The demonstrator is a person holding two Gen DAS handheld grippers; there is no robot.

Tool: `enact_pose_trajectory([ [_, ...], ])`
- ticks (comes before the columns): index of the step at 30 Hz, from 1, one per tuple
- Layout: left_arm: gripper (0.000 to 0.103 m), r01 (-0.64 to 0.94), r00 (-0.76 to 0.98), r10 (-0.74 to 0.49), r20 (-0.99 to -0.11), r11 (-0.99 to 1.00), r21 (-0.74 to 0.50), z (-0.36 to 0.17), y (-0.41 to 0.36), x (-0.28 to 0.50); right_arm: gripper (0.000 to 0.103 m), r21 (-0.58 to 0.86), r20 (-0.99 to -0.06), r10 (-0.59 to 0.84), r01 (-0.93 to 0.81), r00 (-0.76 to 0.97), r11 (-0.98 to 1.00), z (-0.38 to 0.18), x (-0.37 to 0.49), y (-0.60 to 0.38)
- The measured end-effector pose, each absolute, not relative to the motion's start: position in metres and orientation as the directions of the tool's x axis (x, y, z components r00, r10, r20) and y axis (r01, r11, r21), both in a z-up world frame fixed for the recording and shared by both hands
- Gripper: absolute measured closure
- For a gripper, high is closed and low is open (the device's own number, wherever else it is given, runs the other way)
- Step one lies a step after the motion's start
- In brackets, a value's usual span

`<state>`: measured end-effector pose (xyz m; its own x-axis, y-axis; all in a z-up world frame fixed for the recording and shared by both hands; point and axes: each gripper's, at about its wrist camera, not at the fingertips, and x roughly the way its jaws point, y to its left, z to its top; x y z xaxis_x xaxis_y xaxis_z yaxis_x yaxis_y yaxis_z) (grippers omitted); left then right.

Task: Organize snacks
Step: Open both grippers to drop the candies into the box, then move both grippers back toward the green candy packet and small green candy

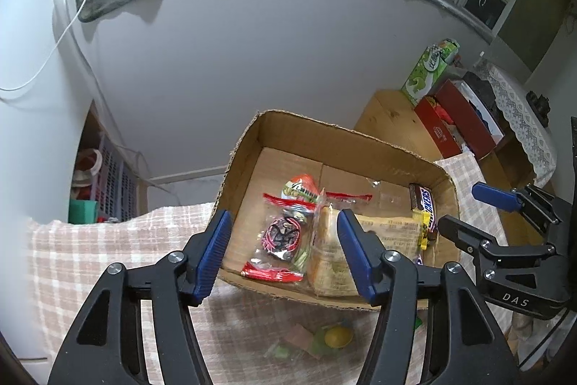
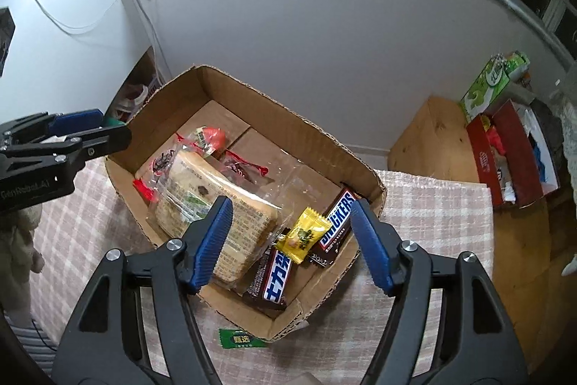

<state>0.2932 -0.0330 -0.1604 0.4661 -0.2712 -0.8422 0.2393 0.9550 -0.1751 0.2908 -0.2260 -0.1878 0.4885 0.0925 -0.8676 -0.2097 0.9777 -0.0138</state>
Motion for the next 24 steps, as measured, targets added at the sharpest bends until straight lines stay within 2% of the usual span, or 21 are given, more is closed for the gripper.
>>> enact_pose_trajectory([
  [12, 0.043, 0.231, 0.477, -0.268, -0.837, 0.957, -0.175, -0.16, -0.015, 0.279, 0.032, 0.018, -0.862, 0.117, -0.201, 0.494, 0.979, -0.184, 0.275, -0.231],
  [24, 0.043, 0.176, 0.468, -0.261, -0.844, 0.964, -0.2, -0.172, 0.026, 0.232, 0.032, 0.139, -0.854, 0.175, -0.111, 0.49, 0.984, -0.184, 0.218, -0.268],
])
